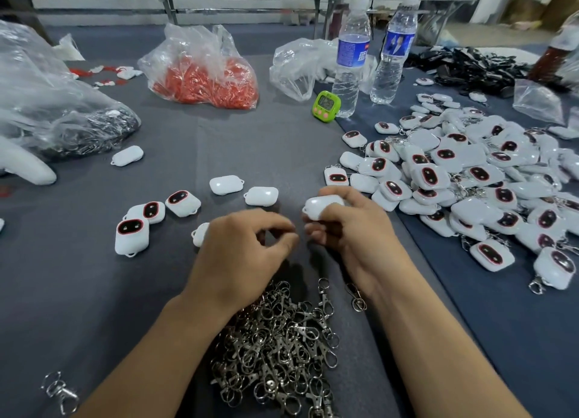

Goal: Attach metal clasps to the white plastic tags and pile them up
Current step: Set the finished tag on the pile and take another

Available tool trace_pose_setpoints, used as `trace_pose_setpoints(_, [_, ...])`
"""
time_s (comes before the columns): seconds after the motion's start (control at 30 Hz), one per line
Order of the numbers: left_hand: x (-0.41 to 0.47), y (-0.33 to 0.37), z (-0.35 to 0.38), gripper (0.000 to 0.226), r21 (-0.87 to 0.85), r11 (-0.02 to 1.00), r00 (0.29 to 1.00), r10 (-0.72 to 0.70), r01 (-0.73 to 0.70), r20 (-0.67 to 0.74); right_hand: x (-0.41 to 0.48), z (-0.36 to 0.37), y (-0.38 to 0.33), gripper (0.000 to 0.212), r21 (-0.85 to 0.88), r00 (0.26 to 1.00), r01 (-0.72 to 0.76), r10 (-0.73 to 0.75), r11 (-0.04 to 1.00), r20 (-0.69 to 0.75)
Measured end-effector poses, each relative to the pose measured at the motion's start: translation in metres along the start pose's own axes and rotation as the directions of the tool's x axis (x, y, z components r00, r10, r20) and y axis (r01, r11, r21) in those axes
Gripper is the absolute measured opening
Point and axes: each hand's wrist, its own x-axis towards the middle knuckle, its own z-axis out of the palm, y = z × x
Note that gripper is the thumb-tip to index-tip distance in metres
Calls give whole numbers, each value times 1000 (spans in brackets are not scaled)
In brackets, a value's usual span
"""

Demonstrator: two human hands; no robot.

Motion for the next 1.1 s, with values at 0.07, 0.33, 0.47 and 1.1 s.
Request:
trace_pose_setpoints(0.07, [0, 3, 0, 14, 41, 999, 979, 20, -28, 201, 3, -7, -2, 39, 25, 998, 28, -27, 999, -48])
trace_pose_setpoints(0.33, [-4, 23, -3, 29, -4, 993, 871, 107, -119, 479, 3, -12, 5, 44, -63, 996, 94, -94, 994, -7])
trace_pose_setpoints(0.47, [-8, 30, 5, 14, -17, 985, 881, 160, -170, 444, 0, -12, 5, 40, -87, 995, 95, -94, 992, 20])
trace_pose_setpoints(1.1, [1, 6, 7, 14, -216, 967, 963, -181, 137, -200, -9, -6, 7, 13, -285, 963, 246, -202, 926, 176])
